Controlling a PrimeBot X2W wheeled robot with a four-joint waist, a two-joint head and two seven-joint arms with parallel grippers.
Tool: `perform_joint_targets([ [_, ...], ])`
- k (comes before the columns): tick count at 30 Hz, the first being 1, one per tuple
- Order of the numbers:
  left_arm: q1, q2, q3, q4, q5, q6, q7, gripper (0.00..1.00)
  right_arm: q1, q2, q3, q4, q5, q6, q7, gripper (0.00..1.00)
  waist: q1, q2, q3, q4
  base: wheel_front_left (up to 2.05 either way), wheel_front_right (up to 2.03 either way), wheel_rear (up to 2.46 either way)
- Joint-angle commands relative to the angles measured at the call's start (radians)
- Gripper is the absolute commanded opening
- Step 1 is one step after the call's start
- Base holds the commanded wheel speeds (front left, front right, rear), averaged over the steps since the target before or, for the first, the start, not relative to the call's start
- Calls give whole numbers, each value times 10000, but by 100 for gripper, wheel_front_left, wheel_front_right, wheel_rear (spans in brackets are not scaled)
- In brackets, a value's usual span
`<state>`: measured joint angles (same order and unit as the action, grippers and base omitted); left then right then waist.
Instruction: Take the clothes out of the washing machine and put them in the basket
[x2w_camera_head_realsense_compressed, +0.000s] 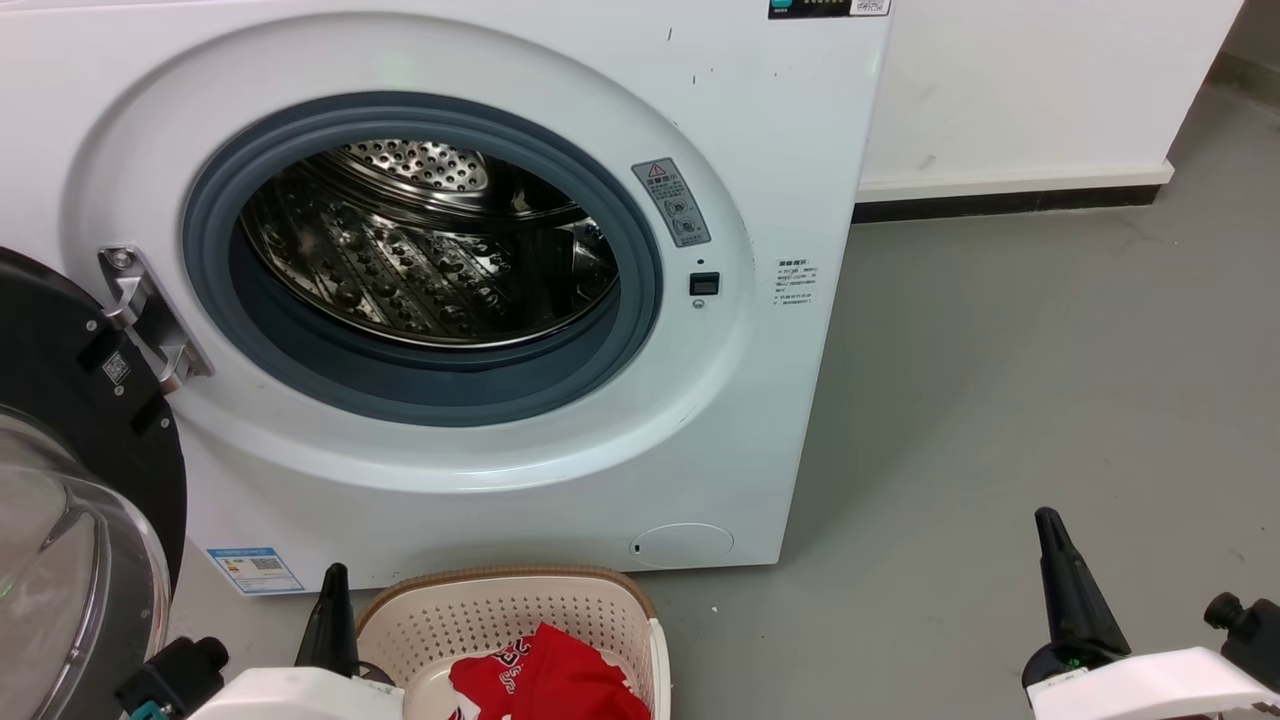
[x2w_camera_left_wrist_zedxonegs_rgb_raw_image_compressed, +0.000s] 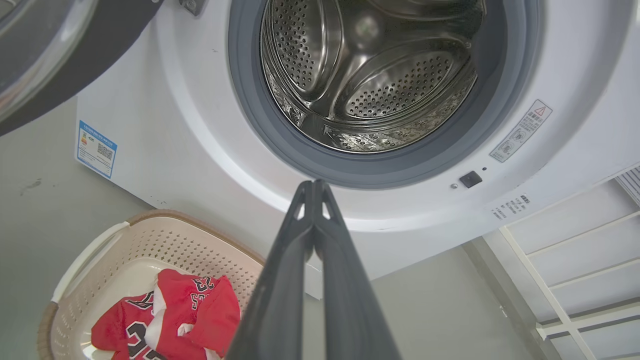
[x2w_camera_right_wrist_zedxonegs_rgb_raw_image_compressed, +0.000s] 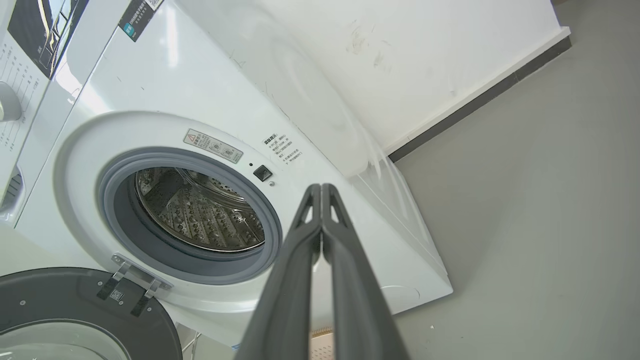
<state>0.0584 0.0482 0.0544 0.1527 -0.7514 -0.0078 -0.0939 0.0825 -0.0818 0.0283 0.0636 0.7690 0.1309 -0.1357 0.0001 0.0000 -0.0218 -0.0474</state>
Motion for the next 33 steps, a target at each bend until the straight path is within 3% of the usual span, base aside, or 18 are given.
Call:
perform_joint_targets([
  [1, -266, 21, 61, -56, -328, -64, 77, 0, -291, -80, -38, -35, 354, 0, 55, 0, -1, 0, 4, 7, 0, 0, 0],
  [13, -598, 23, 183, 158, -2173, -331, 530, 0, -659, -114, -188, 366, 2295, 0, 480, 0, -1, 0, 44, 84, 0, 0, 0],
  [33, -1004, 26, 336, 426, -4414, -658, 1076, 0, -1127, -119, -419, 857, 4598, -1, 1017, 0, -1, 0, 102, 194, 0, 0, 0],
])
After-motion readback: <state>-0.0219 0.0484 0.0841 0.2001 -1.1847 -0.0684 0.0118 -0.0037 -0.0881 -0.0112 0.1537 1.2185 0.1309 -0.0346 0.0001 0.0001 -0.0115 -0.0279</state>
